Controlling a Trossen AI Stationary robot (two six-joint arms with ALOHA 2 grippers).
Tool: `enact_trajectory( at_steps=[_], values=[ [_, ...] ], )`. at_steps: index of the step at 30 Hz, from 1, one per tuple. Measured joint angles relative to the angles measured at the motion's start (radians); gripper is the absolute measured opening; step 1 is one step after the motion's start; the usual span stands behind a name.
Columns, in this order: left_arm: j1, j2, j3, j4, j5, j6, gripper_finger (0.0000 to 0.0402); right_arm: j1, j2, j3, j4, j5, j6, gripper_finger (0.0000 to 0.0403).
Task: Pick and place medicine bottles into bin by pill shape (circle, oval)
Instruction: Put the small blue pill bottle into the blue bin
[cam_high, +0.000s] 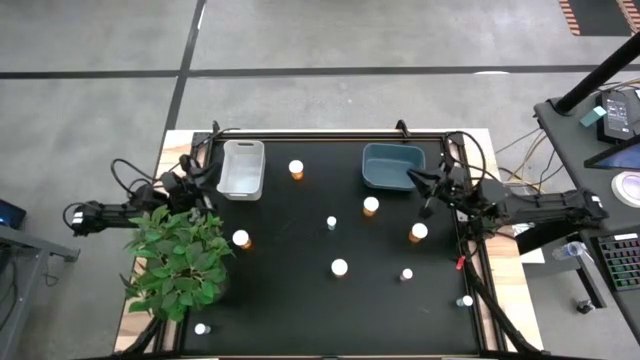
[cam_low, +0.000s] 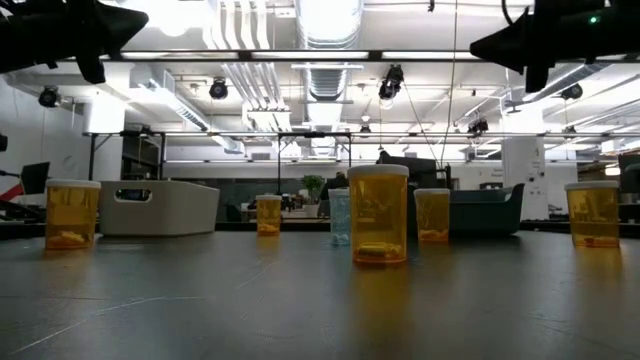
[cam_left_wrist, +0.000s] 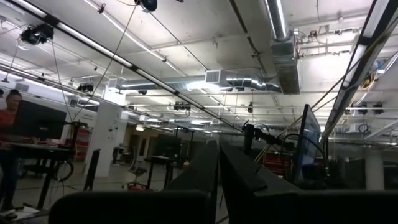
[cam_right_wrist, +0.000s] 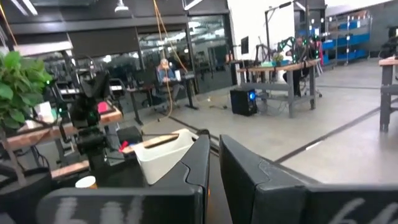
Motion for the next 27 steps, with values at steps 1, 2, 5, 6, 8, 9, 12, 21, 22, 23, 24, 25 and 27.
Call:
enact_trajectory(
  at_steps=[1, 2, 5, 6, 8, 9, 12, 21, 22, 23, 24, 25, 27],
  values=[
    [0.000, -0.001, 0.000, 0.002, 0.000, 0.000, 0.0000, 0.000, 0.022, 0.011, 0.001, -0.005, 0.001, 0.0028],
    [0.000, -0.002, 0.000, -0.001, 0.000, 0.000, 0.0000, 0.000, 0.043, 0.021, 0.001, -0.006, 0.004, 0.0028],
    [0.000, 0.003, 0.000, -0.004, 0.000, 0.017, 0.0000, 0.000, 0.108, 0.068, 0.000, -0.008, 0.017, 0.0028],
    [0.000, 0.006, 0.000, -0.005, 0.000, 0.030, 0.0000, 0.000, 0.129, 0.089, 0.000, -0.008, 0.020, 0.0028],
    [0.000, 0.008, 0.000, -0.005, 0.000, 0.055, 0.0000, 0.000, 0.173, 0.138, -0.002, -0.008, 0.034, 0.0028],
    [0.000, 0.009, 0.000, -0.004, 0.000, 0.070, 0.0000, 0.000, 0.194, 0.165, -0.004, -0.008, 0.036, 0.0028],
    [0.000, 0.013, 0.000, -0.005, 0.000, 0.119, 0.0000, 0.000, 0.262, 0.242, -0.044, -0.023, 0.020, 0.0028],
    [0.000, 0.055, -0.001, -0.004, 0.000, 0.304, 0.0000, 0.000, 0.481, 0.448, -0.100, -0.032, -0.068, 0.0028],
    [0.000, 0.058, 0.003, -0.001, 0.000, 0.306, 0.0000, 0.000, 0.506, 0.467, -0.097, -0.031, -0.072, 0.0028],
    [0.000, 0.058, 0.004, 0.004, 0.000, 0.306, 0.0000, 0.000, 0.528, 0.485, -0.090, -0.032, -0.077, 0.0028],
    [0.000, 0.055, 0.004, 0.004, 0.000, 0.306, 0.0000, 0.000, 0.551, 0.501, -0.087, -0.031, -0.081, 0.0028],
    [0.000, 0.055, 0.004, 0.004, 0.000, 0.306, 0.0000, 0.000, 0.574, 0.513, -0.089, -0.031, -0.089, 0.0028],
    [0.000, 0.053, 0.004, 0.003, 0.000, 0.306, 0.0000, 0.000, 0.617, 0.535, -0.093, -0.032, -0.097, 0.0028]
  ],
)
